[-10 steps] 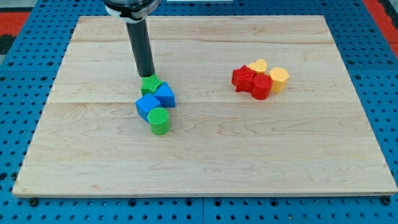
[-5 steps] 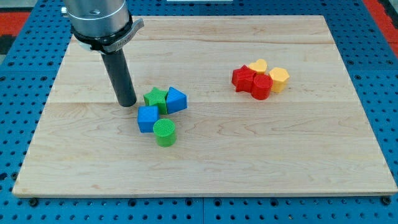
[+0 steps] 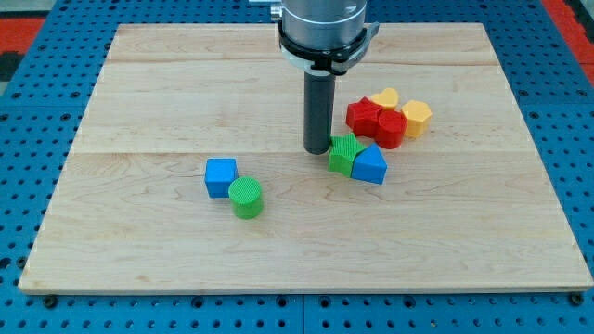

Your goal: Place the green star to the bottom right of the red circle

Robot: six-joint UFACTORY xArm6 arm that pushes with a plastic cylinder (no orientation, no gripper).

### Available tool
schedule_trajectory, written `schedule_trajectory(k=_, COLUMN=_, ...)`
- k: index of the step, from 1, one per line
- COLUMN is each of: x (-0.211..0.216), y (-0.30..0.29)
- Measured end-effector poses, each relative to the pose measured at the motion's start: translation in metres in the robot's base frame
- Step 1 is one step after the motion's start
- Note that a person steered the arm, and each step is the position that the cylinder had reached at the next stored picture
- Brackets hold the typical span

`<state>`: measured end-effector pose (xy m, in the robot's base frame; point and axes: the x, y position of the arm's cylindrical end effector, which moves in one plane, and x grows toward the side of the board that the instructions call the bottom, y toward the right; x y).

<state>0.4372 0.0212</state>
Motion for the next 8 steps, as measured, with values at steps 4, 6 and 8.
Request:
schedule_trajectory(k=4, x=-0.008, y=0.138)
schedule_trajectory(k=6, x=-0.008, y=0.103)
schedule_trajectory(k=8, x=-0.006, y=0.054)
